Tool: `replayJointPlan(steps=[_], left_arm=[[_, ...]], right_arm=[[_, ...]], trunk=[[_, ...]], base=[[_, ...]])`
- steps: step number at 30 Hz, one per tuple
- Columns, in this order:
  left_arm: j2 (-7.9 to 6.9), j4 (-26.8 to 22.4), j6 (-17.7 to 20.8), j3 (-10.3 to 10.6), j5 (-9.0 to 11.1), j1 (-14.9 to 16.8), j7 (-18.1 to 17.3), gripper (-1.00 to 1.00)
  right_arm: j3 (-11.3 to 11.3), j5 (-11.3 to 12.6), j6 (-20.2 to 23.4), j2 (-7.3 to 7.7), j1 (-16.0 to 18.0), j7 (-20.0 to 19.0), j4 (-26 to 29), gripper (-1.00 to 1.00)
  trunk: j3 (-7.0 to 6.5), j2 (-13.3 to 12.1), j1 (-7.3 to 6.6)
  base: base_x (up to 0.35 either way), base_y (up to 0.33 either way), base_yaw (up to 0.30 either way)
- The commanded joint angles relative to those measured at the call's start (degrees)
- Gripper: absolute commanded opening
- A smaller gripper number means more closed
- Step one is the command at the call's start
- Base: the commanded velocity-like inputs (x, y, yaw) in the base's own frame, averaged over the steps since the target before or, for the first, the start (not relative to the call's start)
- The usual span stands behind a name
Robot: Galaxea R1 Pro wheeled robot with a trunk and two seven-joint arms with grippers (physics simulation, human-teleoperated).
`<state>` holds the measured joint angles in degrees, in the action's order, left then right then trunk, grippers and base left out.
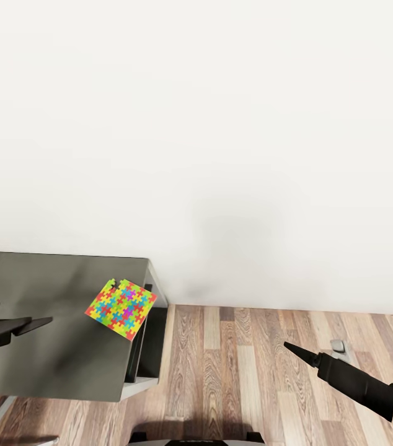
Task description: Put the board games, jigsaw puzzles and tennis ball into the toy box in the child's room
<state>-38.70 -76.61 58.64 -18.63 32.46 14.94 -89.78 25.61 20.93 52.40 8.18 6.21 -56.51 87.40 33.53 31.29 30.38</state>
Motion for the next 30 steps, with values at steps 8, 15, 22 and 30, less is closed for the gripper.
replayJointPlan(steps=[8, 15, 22, 30], left_arm=[[0.10, -0.12, 0.60, 0.22, 0.00, 0.00, -0.22, 1.00], [0.15, -1.28, 0.60, 0.62, 0.07, 0.00, -0.22, 1.00], [0.21, -2.99, 0.71, 2.33, 0.06, 0.00, -0.22, 1.00], [0.21, -4.29, 0.93, 4.65, 0.09, 0.00, -0.22, 1.00]], right_arm=[[0.02, -0.01, 0.24, 0.00, 0.05, -0.18, 0.10, 1.00], [-0.03, -0.01, 0.25, 0.00, 0.10, -0.16, 0.08, 1.00], [-0.13, -0.01, 0.24, -0.03, 0.12, 0.43, -0.01, 1.00], [-5.50, 0.13, 0.29, -1.47, 0.87, 5.89, -0.32, 1.00]], trunk=[[-1.38, -3.16, -1.74], [-2.64, -5.97, -3.28], [-3.72, -8.37, -4.60], [-3.72, -8.37, -4.60]], base=[[0.000, 0.000, 0.000], [0.000, 0.000, 0.000], [0.000, 0.000, 0.000], [0.000, 0.000, 0.000]])
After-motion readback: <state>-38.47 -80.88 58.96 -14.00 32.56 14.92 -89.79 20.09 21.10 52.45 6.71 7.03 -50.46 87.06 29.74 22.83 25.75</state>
